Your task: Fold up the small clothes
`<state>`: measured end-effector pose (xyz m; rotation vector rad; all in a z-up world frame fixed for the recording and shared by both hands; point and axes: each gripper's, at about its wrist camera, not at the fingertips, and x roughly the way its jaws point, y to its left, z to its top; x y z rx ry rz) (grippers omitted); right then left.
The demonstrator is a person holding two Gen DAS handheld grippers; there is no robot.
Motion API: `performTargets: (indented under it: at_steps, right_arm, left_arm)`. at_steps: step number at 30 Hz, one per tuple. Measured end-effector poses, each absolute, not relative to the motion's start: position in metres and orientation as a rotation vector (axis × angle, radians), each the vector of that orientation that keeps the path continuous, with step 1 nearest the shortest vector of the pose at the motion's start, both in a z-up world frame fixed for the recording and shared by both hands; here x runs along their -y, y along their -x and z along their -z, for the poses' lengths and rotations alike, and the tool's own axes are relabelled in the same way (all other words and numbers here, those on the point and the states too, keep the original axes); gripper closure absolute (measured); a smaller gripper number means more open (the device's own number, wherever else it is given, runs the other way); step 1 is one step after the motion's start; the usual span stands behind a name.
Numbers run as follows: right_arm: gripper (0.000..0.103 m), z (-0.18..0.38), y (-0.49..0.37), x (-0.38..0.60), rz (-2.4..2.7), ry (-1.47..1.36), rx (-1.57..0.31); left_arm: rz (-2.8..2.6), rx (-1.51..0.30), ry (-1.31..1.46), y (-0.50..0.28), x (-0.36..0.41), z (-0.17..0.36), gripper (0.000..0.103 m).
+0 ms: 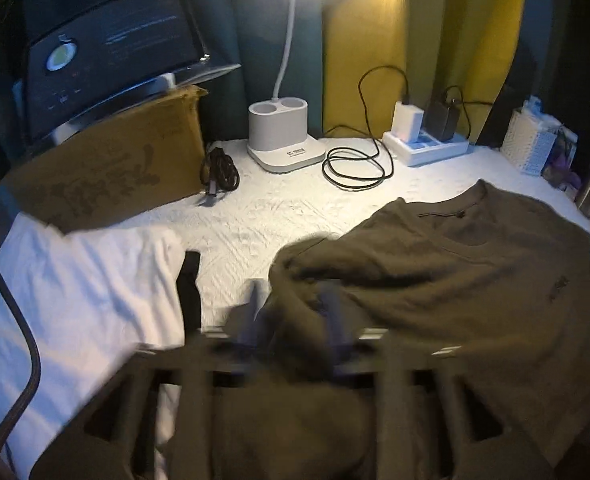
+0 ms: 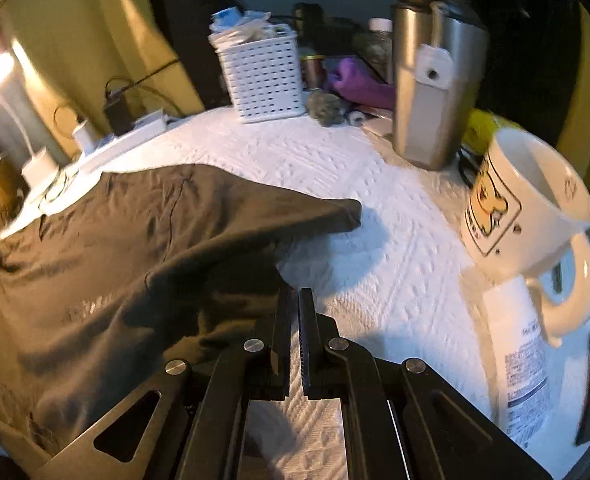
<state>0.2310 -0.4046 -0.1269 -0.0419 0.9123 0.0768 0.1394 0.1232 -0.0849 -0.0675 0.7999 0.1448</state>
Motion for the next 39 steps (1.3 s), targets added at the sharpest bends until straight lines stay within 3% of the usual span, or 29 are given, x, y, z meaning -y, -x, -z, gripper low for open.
performTargets:
  at_steps: [6,15,16,18,28,32,34,35,36,39]
  right_arm:
    - [0.099,0.131,-0.234,0.417,-0.06,-0.039,-0.946]
    - [0.099,0.135,-0.232,0.402,-0.098,-0.036,-0.952]
    - [0.099,0.135,-0.231,0.401,-0.104,-0.036,-0.949]
    - [0.099,0.135,-0.229,0.401,-0.113,-0.041,-0.94]
    - [0.099,0.132,-0.226,0.416,-0.131,-0.085,-0.907]
    - [0.099,0.133,-0.223,0.424,-0.13,-0.104,-0.9]
    - [0.099,0.134,-0.222,0.422,-0.132,-0.092,-0.902]
    - [0.099,0.134,-0.221,0.42,-0.135,-0.081,-0.903]
    - [0.099,0.135,-0.221,0.418,-0.142,-0.071,-0.906]
    - [0.099,0.136,-0.222,0.409,-0.167,-0.037,-0.911]
  left_arm:
    - [-0.248,-0.882,0.194,-0.102,-0.147,0.113,0.031]
    - [-0.276,-0.899,0.213,-0.092,-0.154,0.142,0.032]
    - [-0.284,-0.891,0.187,-0.093,-0.152,0.143,0.038]
    - [-0.296,-0.917,0.158,-0.1,-0.15,0.147,0.103]
    - [-0.293,-0.843,0.174,-0.093,-0.141,0.118,0.103]
    - [-0.321,-0.901,0.232,-0.081,-0.15,0.118,0.103]
    - [-0.34,-0.918,0.228,-0.07,-0.15,0.12,0.082]
    - [-0.335,-0.916,0.243,-0.063,-0.149,0.121,0.046]
    - [-0.33,-0.912,0.261,-0.056,-0.149,0.122,0.023]
    - [-0.358,-0.927,0.286,-0.047,-0.149,0.13,0.022]
